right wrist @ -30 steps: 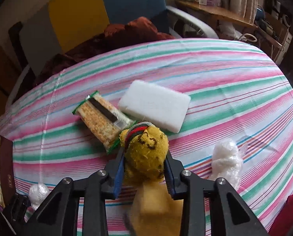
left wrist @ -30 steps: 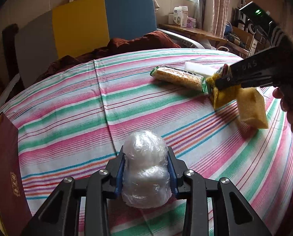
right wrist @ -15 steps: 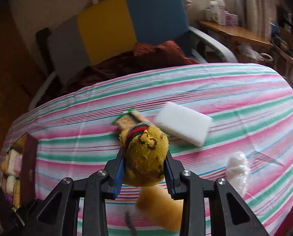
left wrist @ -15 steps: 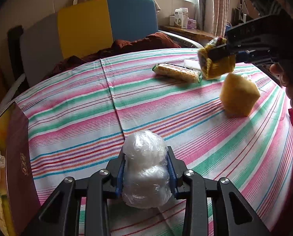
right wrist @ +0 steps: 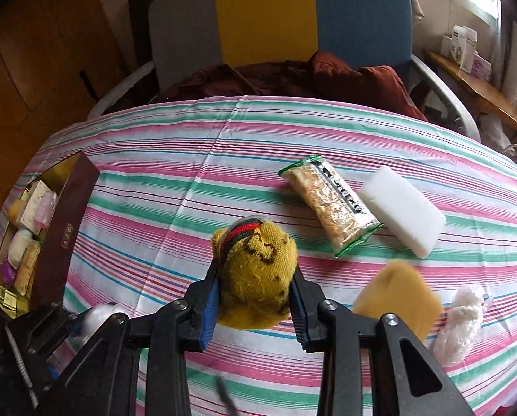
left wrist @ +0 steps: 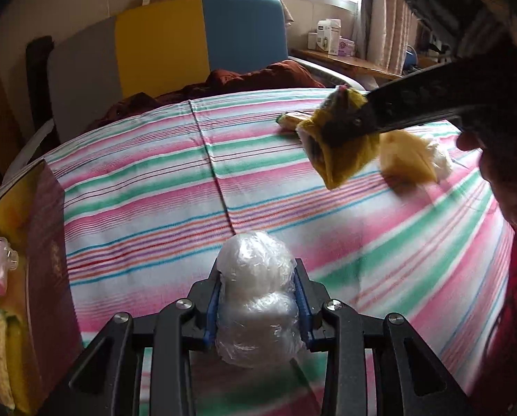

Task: Organize objects
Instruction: 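Carry the wrapped ball and knit toy toward the gold tray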

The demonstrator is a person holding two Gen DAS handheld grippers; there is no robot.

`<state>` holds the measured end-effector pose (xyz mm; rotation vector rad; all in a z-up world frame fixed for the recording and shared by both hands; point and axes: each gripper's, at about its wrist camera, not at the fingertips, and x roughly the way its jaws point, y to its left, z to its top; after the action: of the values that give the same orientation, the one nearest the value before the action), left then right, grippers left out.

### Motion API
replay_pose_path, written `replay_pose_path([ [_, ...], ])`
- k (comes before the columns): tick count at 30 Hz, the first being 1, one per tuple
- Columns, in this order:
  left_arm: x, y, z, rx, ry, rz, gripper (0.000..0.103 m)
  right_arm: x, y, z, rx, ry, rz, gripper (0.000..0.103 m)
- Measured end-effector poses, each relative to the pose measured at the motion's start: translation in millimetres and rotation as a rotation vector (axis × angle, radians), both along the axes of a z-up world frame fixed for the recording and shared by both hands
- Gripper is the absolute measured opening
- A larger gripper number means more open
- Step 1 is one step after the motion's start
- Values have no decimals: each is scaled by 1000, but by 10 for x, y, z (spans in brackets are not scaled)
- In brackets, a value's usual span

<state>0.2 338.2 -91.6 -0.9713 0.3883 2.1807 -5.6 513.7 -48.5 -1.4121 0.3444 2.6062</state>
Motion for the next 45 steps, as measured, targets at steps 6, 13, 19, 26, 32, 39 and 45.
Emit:
replay_pose_path([
  [6,162,-115,286,49,46,-21,36,-7,38,-67,26,-36,-20,35],
  [13,265,-336,618,92,104,-4,36,-21,74,-132,55,-83,-39,35],
  [19,228,-613,777,124,118,48,36,-33,71,-168,80,-115,-61,35],
  [26,114,-959,870,150,124,118,36,-52,-84,-164,99,-152,-70,35],
  [32,21,-1139,863,167,102,170,37,-89,-408,-134,90,-164,-30,35],
  [39,-52,-1330,835,175,84,208,37,-112,-753,-112,32,-151,-12,35],
  [45,-111,-1478,792,177,66,235,37,-45,-1028,-58,-47,-86,-29,35],
])
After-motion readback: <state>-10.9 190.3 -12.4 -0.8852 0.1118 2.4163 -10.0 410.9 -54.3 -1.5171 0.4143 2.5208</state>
